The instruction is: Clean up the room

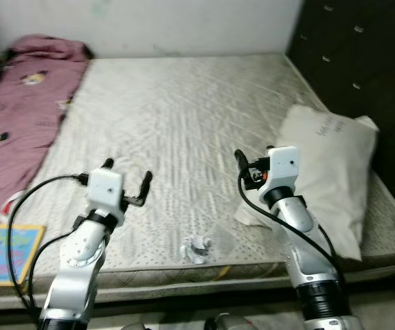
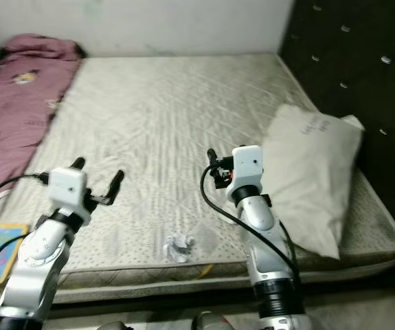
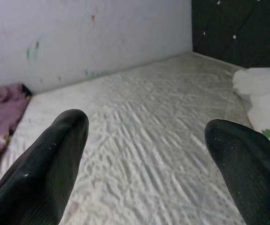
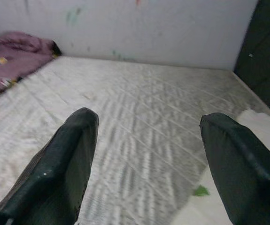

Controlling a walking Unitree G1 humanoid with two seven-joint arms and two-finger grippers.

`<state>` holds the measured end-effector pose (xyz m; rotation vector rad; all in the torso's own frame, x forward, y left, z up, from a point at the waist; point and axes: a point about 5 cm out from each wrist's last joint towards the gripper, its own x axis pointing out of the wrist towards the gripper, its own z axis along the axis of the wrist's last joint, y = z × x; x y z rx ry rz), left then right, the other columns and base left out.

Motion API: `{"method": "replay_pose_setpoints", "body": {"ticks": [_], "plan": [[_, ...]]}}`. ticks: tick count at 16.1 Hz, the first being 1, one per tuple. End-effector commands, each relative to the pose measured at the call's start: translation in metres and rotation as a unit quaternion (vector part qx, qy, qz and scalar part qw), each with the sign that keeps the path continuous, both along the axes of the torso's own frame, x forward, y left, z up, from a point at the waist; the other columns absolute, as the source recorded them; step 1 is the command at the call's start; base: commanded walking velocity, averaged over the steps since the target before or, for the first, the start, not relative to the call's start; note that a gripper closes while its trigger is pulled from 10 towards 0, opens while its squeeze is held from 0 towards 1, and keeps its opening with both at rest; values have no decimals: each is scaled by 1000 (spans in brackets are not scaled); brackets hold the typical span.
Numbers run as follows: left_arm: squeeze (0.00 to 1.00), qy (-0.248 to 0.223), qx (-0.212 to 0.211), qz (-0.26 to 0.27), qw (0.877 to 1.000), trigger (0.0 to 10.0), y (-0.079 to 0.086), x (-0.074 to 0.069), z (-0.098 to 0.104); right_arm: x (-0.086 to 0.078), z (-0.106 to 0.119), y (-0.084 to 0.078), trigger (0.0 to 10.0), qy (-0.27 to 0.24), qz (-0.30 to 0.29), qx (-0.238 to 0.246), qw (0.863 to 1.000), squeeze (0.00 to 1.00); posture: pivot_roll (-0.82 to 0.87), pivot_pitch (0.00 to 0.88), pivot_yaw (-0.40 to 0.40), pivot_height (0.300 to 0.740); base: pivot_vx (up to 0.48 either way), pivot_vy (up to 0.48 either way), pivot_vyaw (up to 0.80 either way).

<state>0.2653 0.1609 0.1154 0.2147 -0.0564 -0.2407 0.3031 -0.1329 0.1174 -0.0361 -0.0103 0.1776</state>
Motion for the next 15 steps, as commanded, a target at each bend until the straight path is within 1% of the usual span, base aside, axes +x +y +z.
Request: {"method": "replay_pose_setpoints", "body": {"ticks": [1,2,3,4,5,6,7,9,10,11,12,13,15], "plan": [[0,5,25,10,1000,10000,4,0,-3,3,3,1,10000,-4,1,3,1000,0,-63,6,-25,740,0,0,0],[0,24,1,-18,1000,10000,-1,-1,-4,4,2,2,10000,-3,2,2,1000,0,-57,7,-27,740,0,0,0],[0,21,-3,-11,1000,10000,-3,-2,-3,4,2,2,10000,-4,-1,3,1000,0,-62,7,-17,740,0,0,0],[0,21,-20,3,1000,10000,-3,-4,-3,3,3,1,10000,-6,-6,4,1000,0,-67,8,-13,740,0,0,0],[0,19,-40,36,998,10000,-2,-8,-5,2,3,-1,10000,-4,-16,5,1000,0,-79,14,-11,740,0,0,0],[0,14,-53,47,997,10000,-1,-15,-7,0,2,-4,10000,-2,-22,6,1000,0,-84,17,-12,740,0,0,0],[0,11,-56,76,995,10000,4,-21,-10,-2,1,-7,10000,-2,-26,4,1000,0,-86,23,-15,740,0,0,-481],[0,7,-97,117,988,10000,16,-25,-8,-3,-2,-12,10000,7,-37,2,999,0,-84,33,-24,740,0,0,-528],[0,3,-103,155,983,10000,28,-26,-7,-2,-3,-14,10000,12,-41,5,999,0,-77,41,-32,740,0,0,-800],[0,3,-103,159,982,10000,29,-27,-7,-1,-4,-14,10000,15,-42,5,999,0,-77,41,-32,740,0,0,-800],[0,4,-100,159,982,10000,28,-27,-7,-1,-5,-13,10000,16,-43,6,999,0,-77,41,-32,740,0,0,-800],[0,8,-82,153,985,10000,24,-28,-7,-1,-4,-11,10000,14,-43,7,999,0,-66,46,-30,740,0,0,-800],[0,10,-91,136,987,10000,23,-26,-7,-2,-4,-10,10000,14,-46,8,999,0,-70,44,-23,740,0,0,-800]]}}
